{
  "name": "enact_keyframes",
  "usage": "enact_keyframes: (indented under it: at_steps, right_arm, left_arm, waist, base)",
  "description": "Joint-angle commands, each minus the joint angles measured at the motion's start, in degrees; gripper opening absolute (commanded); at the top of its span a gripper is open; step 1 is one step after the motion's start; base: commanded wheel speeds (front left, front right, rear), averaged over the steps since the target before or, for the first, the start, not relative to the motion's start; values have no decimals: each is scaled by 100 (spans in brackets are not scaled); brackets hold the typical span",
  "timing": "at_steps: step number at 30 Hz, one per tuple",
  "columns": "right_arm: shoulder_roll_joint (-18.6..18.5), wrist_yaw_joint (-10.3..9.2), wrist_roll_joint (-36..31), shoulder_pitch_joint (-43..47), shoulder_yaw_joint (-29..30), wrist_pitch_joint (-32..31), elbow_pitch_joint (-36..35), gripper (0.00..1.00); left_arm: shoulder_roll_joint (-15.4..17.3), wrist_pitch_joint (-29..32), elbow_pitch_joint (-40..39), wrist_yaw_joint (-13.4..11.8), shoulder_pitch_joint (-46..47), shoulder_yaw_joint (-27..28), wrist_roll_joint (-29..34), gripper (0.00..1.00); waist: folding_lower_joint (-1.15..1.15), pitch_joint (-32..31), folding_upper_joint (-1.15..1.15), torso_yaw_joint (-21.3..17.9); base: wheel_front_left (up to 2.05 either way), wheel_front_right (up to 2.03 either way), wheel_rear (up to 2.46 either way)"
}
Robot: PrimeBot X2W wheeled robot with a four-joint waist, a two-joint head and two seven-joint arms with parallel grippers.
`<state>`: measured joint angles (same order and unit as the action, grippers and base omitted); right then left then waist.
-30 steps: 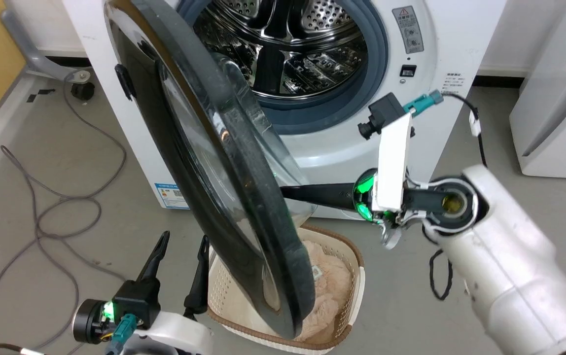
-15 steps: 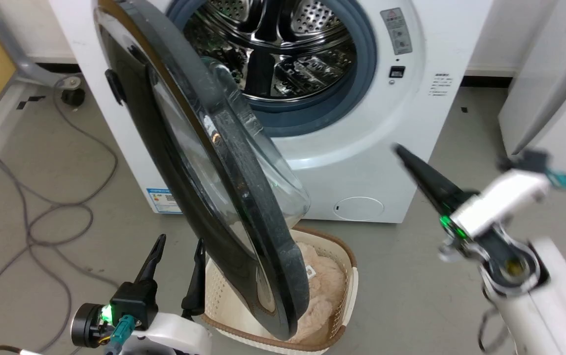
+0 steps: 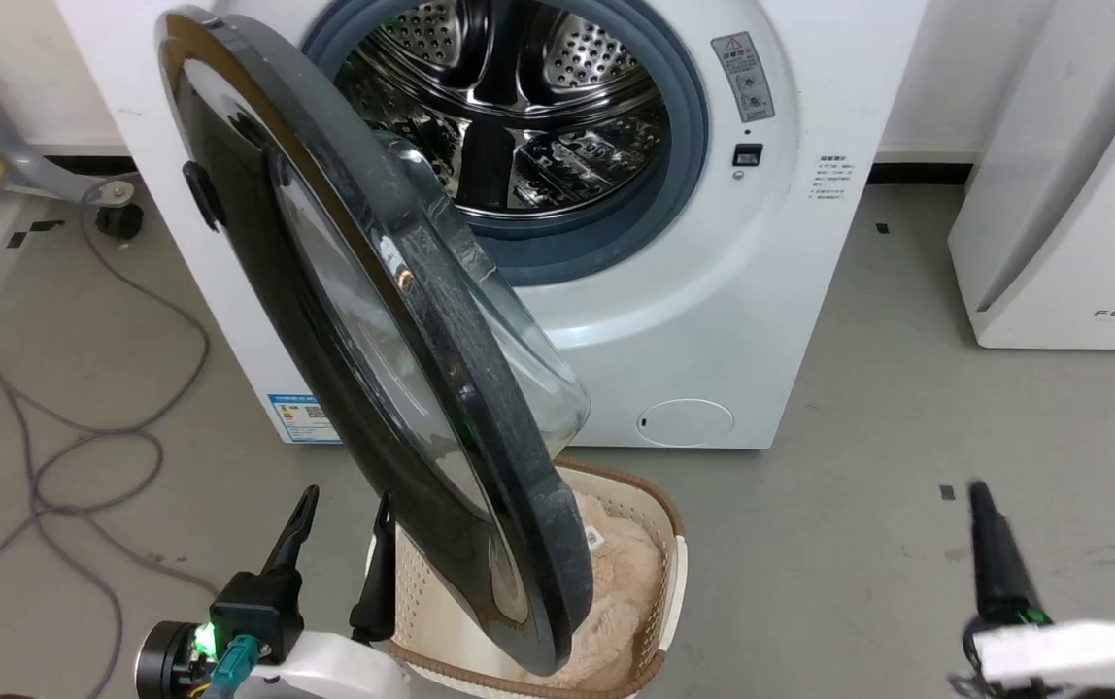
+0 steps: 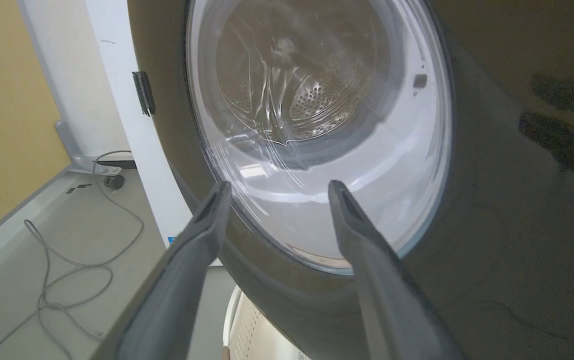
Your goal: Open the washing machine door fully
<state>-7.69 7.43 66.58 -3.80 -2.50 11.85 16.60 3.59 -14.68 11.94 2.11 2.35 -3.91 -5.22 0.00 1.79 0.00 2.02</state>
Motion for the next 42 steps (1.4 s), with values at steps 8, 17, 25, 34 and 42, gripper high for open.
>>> enact_keyframes:
  at_steps: [8,17,25,34,42]
  right_arm:
    - [285,6,-2469,465,723,254,-502,100]
    - [475,6,-5467,891,1006,-159,-1837,100]
    - [479,6,-6006,1237,557,-540,-2256,100]
    - [480,6,-5870,1178,469,-477,-2097,100]
    - [480,6,-5838,1152,485,-480,-2047,100]
  left_arm:
    - [10,-32,60,-43,-58,37,-11,100]
    - [10,-32,81,-53,-98,64,-11,100]
    - [25,-32,96,-46,-101,69,6,100]
    - [45,-32,147,-21,-104,47,21,0]
    - [58,-32,24,-65,-72,73,34,0]
  waist:
    - [0,-58,0,-72]
    - [0,-117,0,-106]
    - [0,-81,0,-113]
    - [0,-47,0,-85]
    - [0,-49,0,-84]
  base:
    - [0,0,0]
    - [0,0,0]
    - [0,0,0]
    - [0,0,0]
    - [0,0,0]
